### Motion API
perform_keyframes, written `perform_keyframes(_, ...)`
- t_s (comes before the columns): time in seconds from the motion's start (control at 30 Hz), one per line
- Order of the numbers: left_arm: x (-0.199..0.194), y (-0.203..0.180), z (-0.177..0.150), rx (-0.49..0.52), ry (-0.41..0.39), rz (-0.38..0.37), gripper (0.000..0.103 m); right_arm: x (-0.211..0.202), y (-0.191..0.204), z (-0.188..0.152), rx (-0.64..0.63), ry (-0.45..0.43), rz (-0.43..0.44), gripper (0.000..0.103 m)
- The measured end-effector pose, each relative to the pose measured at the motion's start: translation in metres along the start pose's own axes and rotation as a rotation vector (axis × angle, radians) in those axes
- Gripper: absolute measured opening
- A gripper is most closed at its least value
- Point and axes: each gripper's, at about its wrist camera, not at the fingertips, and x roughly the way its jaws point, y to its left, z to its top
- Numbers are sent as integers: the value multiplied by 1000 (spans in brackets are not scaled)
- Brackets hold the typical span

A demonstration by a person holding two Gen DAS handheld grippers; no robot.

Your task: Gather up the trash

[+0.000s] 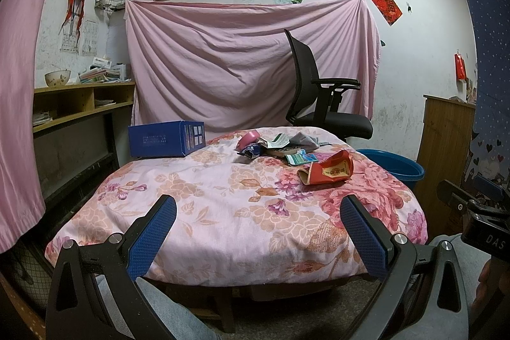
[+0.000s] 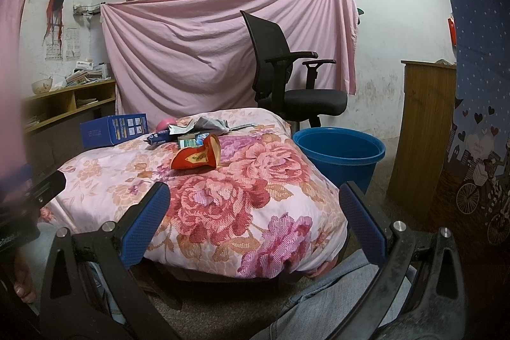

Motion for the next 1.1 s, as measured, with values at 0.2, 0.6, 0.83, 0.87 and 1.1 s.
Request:
perform_keyframes(0.2,0,0,0,0,0,0,101,0,0,0,0,1,0,103)
perform_keyframes(0.6,0,0,0,2,-1,0,101,0,-1,-1,4,3,0,103)
perform_keyframes(0.83,0,-1,0,2,-2,1,101,0,-2,-1,4,3,0,103)
perform_keyframes(0.87,0,0,0,1,0,0,101,0,-2,-1,5,3,1,103)
perform_keyframes(1.1,3,-2,7,-5,-21,-1,101,3,3,8,1,-6,30,103)
